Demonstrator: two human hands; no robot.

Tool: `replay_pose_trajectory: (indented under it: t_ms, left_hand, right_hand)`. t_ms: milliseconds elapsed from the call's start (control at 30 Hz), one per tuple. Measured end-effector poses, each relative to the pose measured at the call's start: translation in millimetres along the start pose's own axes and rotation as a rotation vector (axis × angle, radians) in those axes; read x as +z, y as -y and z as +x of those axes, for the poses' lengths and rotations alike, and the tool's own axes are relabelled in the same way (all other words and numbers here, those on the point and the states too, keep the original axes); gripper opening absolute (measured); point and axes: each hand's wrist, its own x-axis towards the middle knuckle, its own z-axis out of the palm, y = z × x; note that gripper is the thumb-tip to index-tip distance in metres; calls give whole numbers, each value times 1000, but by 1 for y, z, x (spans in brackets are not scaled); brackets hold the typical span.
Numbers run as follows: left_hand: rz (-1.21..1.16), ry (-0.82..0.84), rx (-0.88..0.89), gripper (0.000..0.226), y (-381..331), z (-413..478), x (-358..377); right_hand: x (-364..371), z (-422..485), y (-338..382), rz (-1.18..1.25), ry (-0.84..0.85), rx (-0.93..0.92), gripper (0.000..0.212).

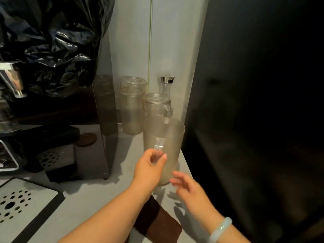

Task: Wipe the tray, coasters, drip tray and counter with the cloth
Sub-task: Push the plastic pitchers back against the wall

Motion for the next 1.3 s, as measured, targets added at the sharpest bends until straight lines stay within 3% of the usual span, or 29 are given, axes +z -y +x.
replay_pose_trajectory:
  t_ms: [100,200,333,500,600,700,833,900,967,1033,1133,1300]
  left_hand:
    - [-115,-29,-35,12,-7,2,-8]
    - [-185,-2,-117,33,-14,8,-19]
    - [-263,-75,-213,41,-17,22,-34]
    - [-338,-108,-215,33,-21,26,-61]
    - [-351,-115,-198,31,-29,27,-80]
    - [-350,-111,-163,32,-35,24,-94]
    - [-286,-128,-119,40,-34,18,-112]
    - [-279,-137,-105,44,-32,18,-122]
    - [-260,-134,-80,44,-29,18,-131]
    - [-260,-131,-62,43,-27,18,-135]
    - [-297,-155,-72,45,-26,18,-136]
    - [-272,-137,-108,42,-24,14,-144]
  right_hand:
    - [22,-20,-36,-388,83,-50,38]
    - [36,-32,-57,-724,292,-132,60]
    - [44,-36,-58,-1037,203,-242,65]
    - [58,-29,-63,-1209,215,-403,61]
    - [59,-22,-66,-1089,138,-462,49]
    - [57,-12,-75,-760,12,-451,47]
    - [26,11,-77,-308,-364,-113,33]
    - [5,24,-75,-224,-530,-8,30]
    - [-9,42,-75,-223,-592,66,31]
    - [-14,63,-77,-275,-576,138,33]
    - [-16,96,-77,-400,-424,224,40]
    - [-2,137,-78,-818,-182,152,50]
